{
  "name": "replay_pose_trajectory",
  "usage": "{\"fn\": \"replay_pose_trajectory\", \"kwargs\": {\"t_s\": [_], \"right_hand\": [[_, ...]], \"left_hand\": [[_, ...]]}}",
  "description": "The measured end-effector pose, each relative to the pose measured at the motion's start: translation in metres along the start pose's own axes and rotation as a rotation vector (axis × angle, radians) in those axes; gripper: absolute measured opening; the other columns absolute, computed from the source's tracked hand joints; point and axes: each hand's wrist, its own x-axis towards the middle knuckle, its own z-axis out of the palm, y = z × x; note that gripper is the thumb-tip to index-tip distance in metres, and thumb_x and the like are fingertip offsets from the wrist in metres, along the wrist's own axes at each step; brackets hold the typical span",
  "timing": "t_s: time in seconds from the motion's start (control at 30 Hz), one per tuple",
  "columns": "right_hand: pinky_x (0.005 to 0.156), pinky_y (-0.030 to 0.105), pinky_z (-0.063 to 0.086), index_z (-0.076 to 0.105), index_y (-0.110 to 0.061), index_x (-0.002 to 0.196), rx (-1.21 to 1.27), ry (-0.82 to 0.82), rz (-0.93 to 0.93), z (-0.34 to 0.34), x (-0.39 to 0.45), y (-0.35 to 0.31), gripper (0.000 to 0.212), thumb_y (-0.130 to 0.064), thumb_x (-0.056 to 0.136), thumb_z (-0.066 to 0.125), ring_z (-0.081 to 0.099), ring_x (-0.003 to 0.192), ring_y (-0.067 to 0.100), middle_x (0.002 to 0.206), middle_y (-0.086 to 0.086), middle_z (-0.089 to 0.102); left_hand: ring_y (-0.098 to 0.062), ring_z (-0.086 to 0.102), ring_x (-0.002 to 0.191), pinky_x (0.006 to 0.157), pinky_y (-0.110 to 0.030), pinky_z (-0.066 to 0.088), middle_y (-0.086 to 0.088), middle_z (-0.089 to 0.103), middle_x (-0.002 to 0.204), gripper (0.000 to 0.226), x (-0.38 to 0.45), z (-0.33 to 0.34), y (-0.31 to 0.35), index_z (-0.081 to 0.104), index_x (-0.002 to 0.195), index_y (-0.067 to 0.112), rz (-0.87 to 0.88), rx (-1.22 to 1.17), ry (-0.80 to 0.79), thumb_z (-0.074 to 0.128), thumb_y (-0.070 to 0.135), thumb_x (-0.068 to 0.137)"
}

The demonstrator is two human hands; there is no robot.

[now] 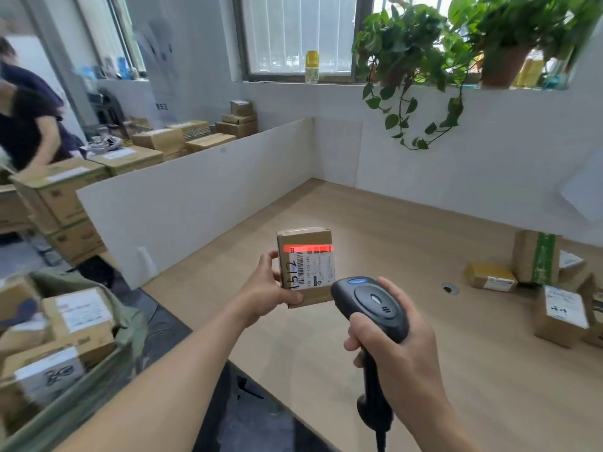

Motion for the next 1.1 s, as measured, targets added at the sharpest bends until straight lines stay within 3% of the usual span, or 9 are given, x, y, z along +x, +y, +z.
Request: {"fn": "replay_pose_trajectory", "kwargs": {"t_s": [0.33,0.5,0.63,0.73,0.8,0.93,1.03,1.1], "right_hand": [[0.048,0.029,0.052,0.060,-0.027,0.127,0.025,-0.153,0.028,-0.009,0.044,0.006,0.066,-0.022,0.064,0.075,0.067,0.060,0.023,0.082,0.012,0.075],[0.048,0.029,0.052,0.059,-0.026,0.130,0.012,-0.216,0.008,0.006,0.053,0.007,0.068,-0.023,0.064,0.075,0.066,0.059,0.022,0.081,0.014,0.073],[0.050,0.027,0.053,0.057,-0.033,0.130,-0.009,-0.269,-0.014,0.029,0.055,0.013,0.072,-0.024,0.061,0.078,0.073,0.070,0.023,0.094,0.008,0.076],[0.059,0.025,0.055,0.057,-0.042,0.125,-0.058,-0.321,-0.028,0.057,0.056,0.018,0.081,-0.036,0.050,0.086,0.076,0.086,0.024,0.109,0.000,0.076],[0.062,0.021,0.054,0.059,-0.044,0.122,-0.120,-0.382,-0.050,0.079,0.055,0.019,0.081,-0.043,0.045,0.085,0.076,0.084,0.018,0.107,-0.003,0.076],[0.064,0.011,0.052,0.063,-0.042,0.106,-0.218,-0.496,-0.106,0.130,0.046,0.016,0.060,-0.020,0.056,0.088,0.074,0.084,0.003,0.098,-0.025,0.075],[0.069,0.008,0.052,0.065,-0.038,0.105,-0.289,-0.510,-0.136,0.170,0.041,0.020,0.059,-0.001,0.067,0.090,0.073,0.086,0.002,0.095,-0.025,0.074],[0.074,0.010,0.053,0.064,-0.035,0.115,-0.292,-0.503,-0.130,0.195,0.039,0.027,0.061,-0.015,0.064,0.091,0.074,0.092,0.002,0.101,-0.025,0.074]], "left_hand": [[-0.027,0.070,0.100,0.096,-0.047,0.056,-0.008,0.062,0.110,0.101,0.005,-0.011,0.005,0.029,0.150,0.028,-0.041,-0.010,0.143,0.081,-0.008,0.071],[-0.025,0.070,0.098,0.085,-0.036,0.060,-0.009,0.063,0.110,0.097,0.002,-0.034,-0.001,0.033,0.146,0.030,-0.056,-0.014,0.181,0.082,-0.007,0.071],[-0.027,0.069,0.101,0.092,-0.044,0.058,-0.009,0.062,0.110,0.099,0.003,-0.062,-0.014,0.033,0.145,0.032,-0.069,0.011,0.189,0.084,-0.003,0.068],[-0.028,0.071,0.100,0.085,-0.045,0.059,-0.011,0.067,0.107,0.109,0.005,-0.093,-0.021,0.035,0.151,0.029,-0.076,-0.001,0.137,0.083,0.000,0.058],[-0.025,0.070,0.092,0.078,-0.044,0.057,-0.009,0.073,0.101,0.109,0.007,-0.121,-0.023,0.039,0.152,0.028,-0.090,0.044,0.055,0.078,0.003,0.054],[-0.019,0.060,0.083,0.077,-0.038,0.045,0.007,0.073,0.079,0.091,0.010,-0.191,-0.016,0.057,0.142,0.028,-0.156,0.258,-0.062,0.077,0.011,0.055],[-0.024,0.063,0.090,0.078,-0.039,0.050,-0.005,0.077,0.096,0.083,0.011,-0.242,-0.013,0.064,0.135,0.032,-0.176,0.388,-0.103,0.081,0.013,0.056],[-0.027,0.066,0.097,0.087,-0.045,0.056,-0.006,0.077,0.101,0.074,0.011,-0.270,-0.014,0.064,0.134,0.032,-0.181,0.453,-0.124,0.083,0.007,0.067]]}}
